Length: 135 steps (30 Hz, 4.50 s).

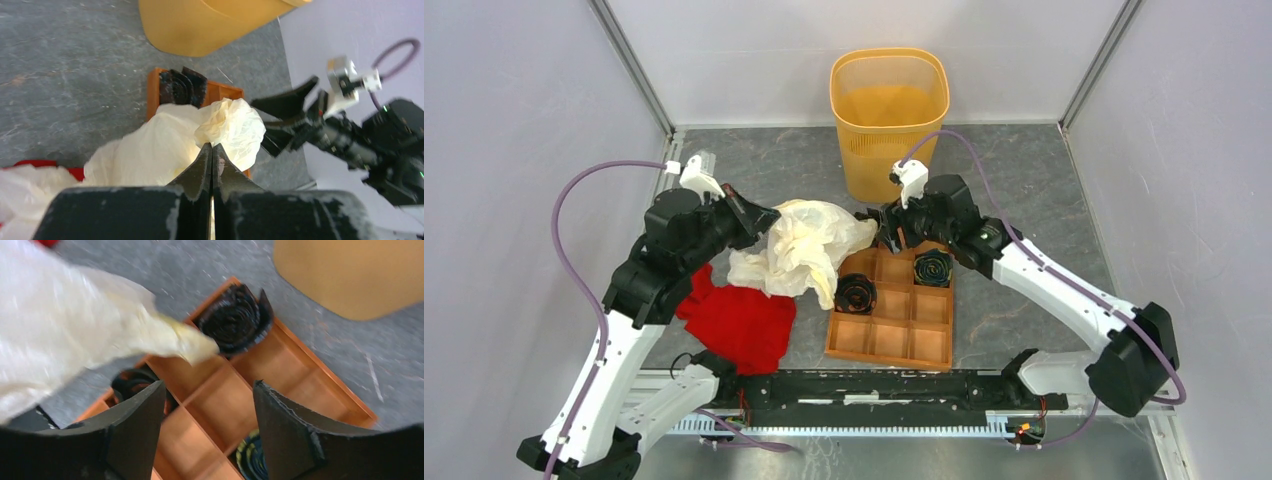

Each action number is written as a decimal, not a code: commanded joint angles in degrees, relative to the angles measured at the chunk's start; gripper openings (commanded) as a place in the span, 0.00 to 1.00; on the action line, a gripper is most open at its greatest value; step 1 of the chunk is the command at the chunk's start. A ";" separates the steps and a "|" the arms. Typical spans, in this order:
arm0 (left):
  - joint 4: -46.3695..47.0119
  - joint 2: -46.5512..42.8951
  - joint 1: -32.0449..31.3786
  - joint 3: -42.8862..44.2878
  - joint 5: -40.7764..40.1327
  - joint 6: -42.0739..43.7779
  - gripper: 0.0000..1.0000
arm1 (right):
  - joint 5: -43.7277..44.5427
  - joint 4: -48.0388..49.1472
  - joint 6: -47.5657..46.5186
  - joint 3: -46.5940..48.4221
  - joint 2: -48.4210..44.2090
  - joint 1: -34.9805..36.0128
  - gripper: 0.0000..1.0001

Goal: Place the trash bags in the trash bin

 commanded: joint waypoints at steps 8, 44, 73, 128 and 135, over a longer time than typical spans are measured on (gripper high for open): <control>-0.81 -0.90 0.25 -0.45 -12.51 -7.62 0.02 | 3.60 -3.66 0.14 2.39 -10.30 10.34 0.82; 0.93 -4.73 0.23 -3.83 0.44 -6.62 0.91 | 0.65 53.05 24.52 -3.40 9.21 18.61 0.00; 2.96 -2.00 0.16 -17.29 14.91 5.22 0.14 | -30.54 55.64 42.50 -9.90 5.37 0.89 0.02; -8.77 5.62 0.18 0.77 9.06 15.35 0.64 | -35.53 59.01 33.42 -22.88 -1.75 -5.77 0.00; -6.62 0.94 0.19 -10.40 14.75 11.12 1.00 | -34.06 64.81 40.47 -22.14 -0.59 -5.76 0.00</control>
